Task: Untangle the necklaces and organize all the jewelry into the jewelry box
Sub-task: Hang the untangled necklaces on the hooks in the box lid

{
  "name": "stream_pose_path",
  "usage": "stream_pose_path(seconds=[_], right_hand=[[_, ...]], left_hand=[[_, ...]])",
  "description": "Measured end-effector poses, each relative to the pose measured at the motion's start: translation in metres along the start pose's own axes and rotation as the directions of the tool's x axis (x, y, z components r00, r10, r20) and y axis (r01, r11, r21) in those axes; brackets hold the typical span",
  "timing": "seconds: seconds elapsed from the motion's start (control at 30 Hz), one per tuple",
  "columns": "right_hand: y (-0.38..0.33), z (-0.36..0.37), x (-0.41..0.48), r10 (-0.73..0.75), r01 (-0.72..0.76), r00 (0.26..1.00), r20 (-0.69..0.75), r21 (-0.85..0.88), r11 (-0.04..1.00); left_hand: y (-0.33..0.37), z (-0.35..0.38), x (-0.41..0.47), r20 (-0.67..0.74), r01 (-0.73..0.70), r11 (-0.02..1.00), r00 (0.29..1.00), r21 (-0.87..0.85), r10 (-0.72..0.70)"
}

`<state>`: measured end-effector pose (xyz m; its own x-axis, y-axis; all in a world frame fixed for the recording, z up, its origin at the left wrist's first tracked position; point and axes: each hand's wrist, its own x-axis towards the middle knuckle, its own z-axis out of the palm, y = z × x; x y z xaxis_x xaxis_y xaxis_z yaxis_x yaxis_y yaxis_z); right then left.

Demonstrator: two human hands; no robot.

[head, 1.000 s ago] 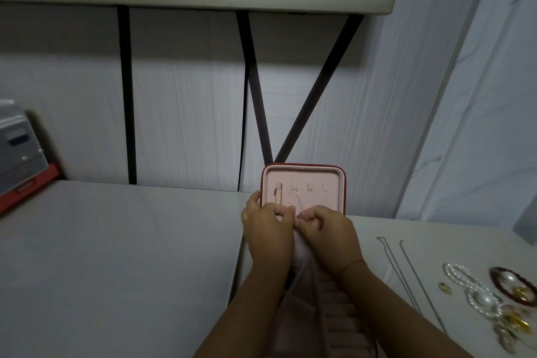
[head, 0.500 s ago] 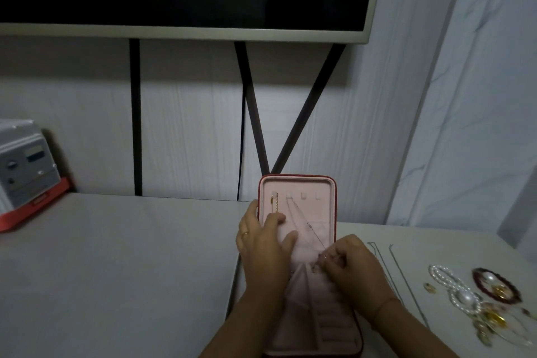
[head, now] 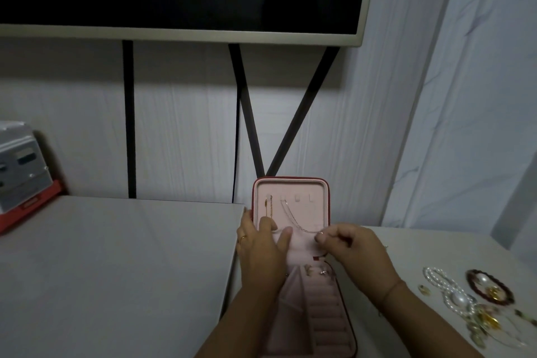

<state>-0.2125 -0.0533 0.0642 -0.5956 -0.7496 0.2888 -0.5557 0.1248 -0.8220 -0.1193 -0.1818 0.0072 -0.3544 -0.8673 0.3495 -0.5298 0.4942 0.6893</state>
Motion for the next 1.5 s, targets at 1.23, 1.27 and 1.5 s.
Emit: stream_pose_path(seconds=[1.23,1.27,1.5], right_hand=[[0.005,0.020,0.043,-0.119,0.118,0.993,-0.006,0.143,0.983],[0.011,0.012,0.039,-0.120,0.123,0.992,-0.027,0.170,0.978],[0.090,-0.056,0.050,0.137,-0.187,0.973,-0.184,-0.289,0.939]], left_hand=[[0.003,-0.016,-0.002,-0.021,-0.002,0.890,1.000,-0.455,-0.008],[0.002,-0.015,-0.003,-0.062,-0.032,0.918,0.998,-0.394,0.009],[0.019,-0.012,-0.018,-0.224,-0.131,0.962,0.971,-0.238,0.077]])
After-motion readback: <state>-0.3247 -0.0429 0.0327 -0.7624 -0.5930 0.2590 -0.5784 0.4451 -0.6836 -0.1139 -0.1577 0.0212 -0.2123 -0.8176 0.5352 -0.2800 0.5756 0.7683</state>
